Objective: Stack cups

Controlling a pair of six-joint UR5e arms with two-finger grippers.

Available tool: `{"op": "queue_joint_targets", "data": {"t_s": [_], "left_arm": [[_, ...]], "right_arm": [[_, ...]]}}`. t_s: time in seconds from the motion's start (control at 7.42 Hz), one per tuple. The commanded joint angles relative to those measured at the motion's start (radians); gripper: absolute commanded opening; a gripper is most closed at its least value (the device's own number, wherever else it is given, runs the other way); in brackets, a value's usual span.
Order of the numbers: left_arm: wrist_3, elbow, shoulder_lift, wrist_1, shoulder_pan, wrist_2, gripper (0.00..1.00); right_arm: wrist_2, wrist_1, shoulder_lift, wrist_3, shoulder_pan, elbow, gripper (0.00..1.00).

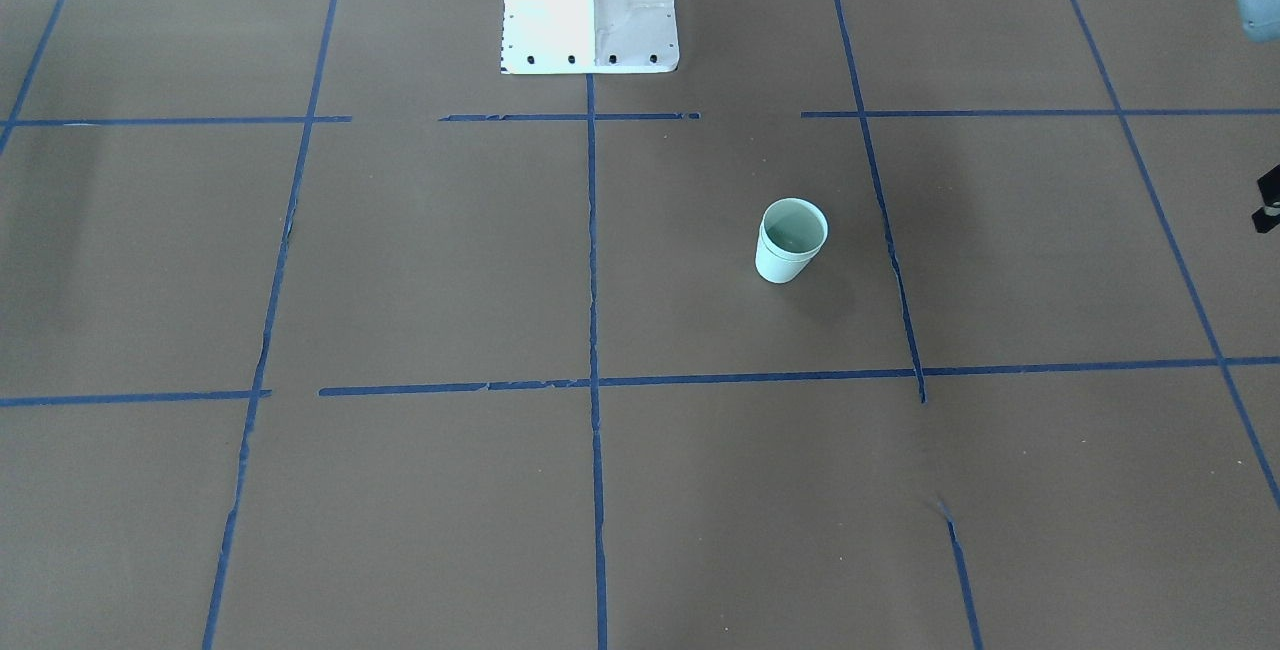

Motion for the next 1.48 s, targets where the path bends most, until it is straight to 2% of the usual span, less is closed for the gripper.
{"op": "queue_joint_targets", "data": {"t_s": [0.0, 0.27, 1.35], "left_arm": [[0.009, 0.055, 0.054, -0.073, -0.007, -0.060, 1.00], [0.005, 0.058, 0.084, -0.084, -0.007, -0.055, 1.00], [-0.001, 0.052, 0.081, -0.077, -0.012, -0.051, 1.00]], "right_arm": [[0.000, 0.000, 0.000, 0.000, 0.000, 0.000, 1.00], [0.000, 0.000, 0.000, 0.000, 0.000, 0.000, 1.00], [0.000, 0.000, 0.000, 0.000, 0.000, 0.000, 1.00]]}}
